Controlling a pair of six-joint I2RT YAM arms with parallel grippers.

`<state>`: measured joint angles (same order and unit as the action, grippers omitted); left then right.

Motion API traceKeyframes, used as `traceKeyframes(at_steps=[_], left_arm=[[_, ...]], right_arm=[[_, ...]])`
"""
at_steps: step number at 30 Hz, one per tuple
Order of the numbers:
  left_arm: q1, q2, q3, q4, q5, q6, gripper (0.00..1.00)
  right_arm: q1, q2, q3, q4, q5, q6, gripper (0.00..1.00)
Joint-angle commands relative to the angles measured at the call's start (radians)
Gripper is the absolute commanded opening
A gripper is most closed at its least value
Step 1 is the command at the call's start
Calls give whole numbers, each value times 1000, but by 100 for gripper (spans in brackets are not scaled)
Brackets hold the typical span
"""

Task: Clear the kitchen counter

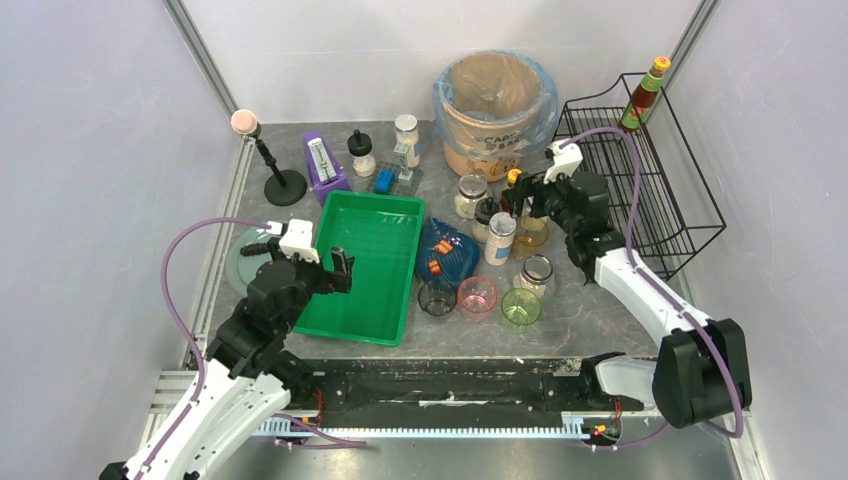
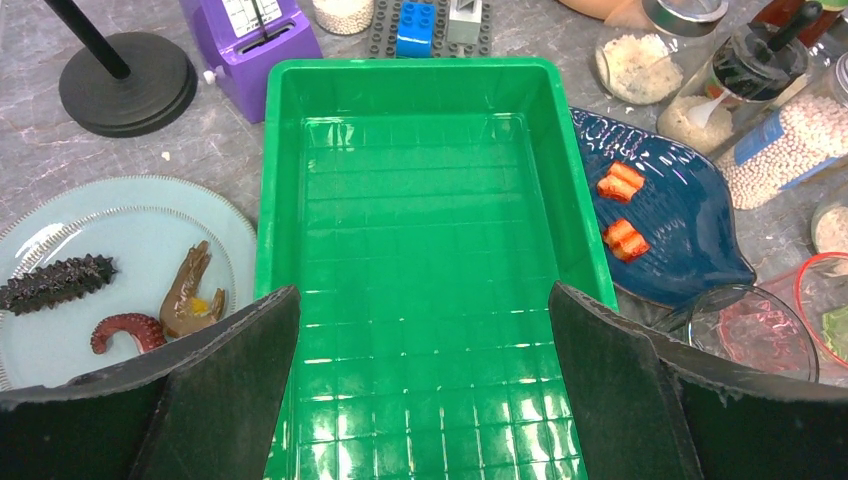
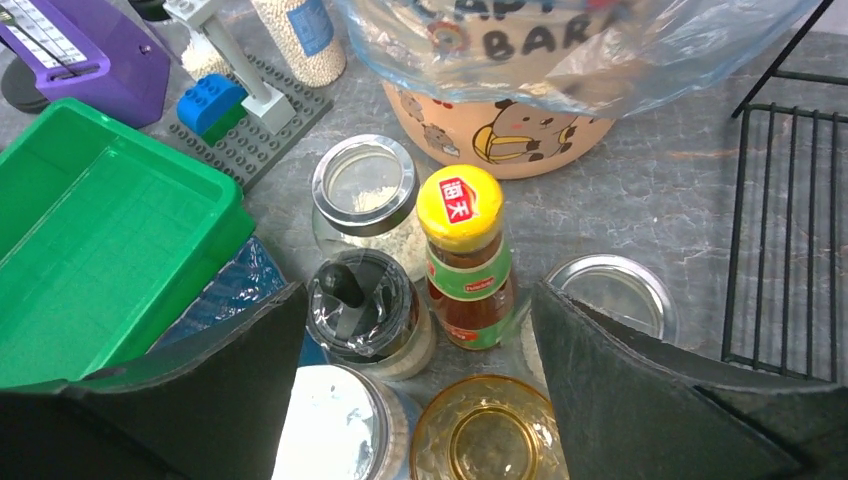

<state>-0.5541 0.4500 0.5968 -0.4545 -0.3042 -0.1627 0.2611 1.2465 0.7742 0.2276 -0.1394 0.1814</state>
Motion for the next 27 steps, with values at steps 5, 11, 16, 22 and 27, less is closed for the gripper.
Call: traceKeyframes(at_steps=[5, 11, 16, 22, 27], left_arm=[[-14, 29, 7, 37, 17, 11, 100], [-23, 44, 7, 37, 22, 11, 100], [-26, 54, 8, 37, 22, 12, 100], [-27, 56, 5, 38, 21, 14, 100], [-29, 52, 5, 39, 22, 14, 100]], right_arm=[[24, 114, -33, 211, 84, -38, 69], [35, 197, -35, 272, 56, -55, 55], [34, 249, -19, 299, 53, -59, 52], [35, 287, 1, 304, 33, -61, 52], [35, 293, 13, 302, 19, -64, 67]])
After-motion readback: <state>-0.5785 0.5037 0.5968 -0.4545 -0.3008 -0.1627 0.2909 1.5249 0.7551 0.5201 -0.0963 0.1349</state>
